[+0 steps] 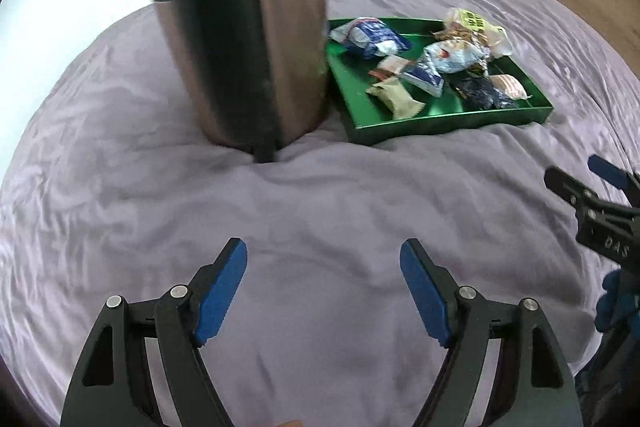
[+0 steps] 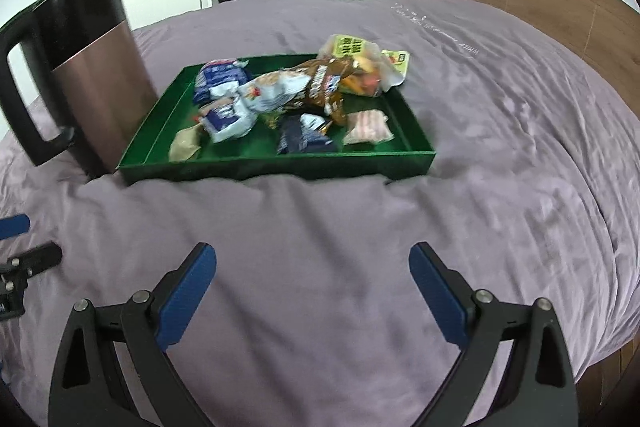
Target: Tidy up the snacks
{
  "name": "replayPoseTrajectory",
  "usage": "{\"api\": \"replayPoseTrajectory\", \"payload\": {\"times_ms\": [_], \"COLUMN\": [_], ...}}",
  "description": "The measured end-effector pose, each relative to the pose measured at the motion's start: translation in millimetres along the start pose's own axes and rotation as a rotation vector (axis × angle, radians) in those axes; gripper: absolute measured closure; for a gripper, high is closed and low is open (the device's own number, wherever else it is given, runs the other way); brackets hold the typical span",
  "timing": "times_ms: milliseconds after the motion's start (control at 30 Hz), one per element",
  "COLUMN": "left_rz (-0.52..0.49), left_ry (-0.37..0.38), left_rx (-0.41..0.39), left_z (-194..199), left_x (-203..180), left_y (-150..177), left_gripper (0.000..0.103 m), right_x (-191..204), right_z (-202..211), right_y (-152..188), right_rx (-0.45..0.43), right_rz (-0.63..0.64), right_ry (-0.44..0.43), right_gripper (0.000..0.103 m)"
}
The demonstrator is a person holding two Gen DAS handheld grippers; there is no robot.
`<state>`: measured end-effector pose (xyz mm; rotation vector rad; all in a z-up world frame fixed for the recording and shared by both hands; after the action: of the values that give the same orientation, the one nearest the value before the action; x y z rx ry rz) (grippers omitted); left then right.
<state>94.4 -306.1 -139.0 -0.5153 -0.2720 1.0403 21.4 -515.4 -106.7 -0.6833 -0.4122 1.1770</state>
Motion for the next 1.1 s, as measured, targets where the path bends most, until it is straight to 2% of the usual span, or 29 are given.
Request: {"api": "replayPoseTrajectory", "payload": {"times_ms": [233, 500, 800, 1100], "left_rz": [0.009, -0.006, -0.028, -0.025], "left_ry": [0.015, -0.02, -0.032, -0.031], "left_rx": [-0.023, -0.122, -0.117, -0.158], "left_z": [-5.2, 2.4, -1.3, 9.8], "left_x": [-10.5, -15.3, -20.6, -18.0], "left_y": [-12.5, -31.1, -32.4, -43.4], "left_gripper": [0.029, 0.029, 0.028, 0.028], "right_x": [-11.2, -4.4, -6.8, -5.5], "right_z": [-8.2, -10.5, -13.2, -12.2], "right_y": [-19.7, -29.5, -23.3, -24.5], "right_rx": [-0.036, -0.068, -0.057, -0.055], "right_rz": [-0.015, 0.021, 0.021, 0.028], "right_ry": [-0.016, -0.032, -0.033, -0.024], "right_gripper": [0.0, 0.0, 0.0, 0.0]}}
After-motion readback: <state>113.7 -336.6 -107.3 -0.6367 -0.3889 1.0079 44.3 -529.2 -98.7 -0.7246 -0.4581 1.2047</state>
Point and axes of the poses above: each gripper's, at about its wrist camera, not at the fingertips, and z roughly against the way its jaws point, x to its left, y to its underside, the point moved 9 cm from there along -z, roughly the way its jaws point, and after that the axes turned 1 degree about x, right-handed, at the moved point
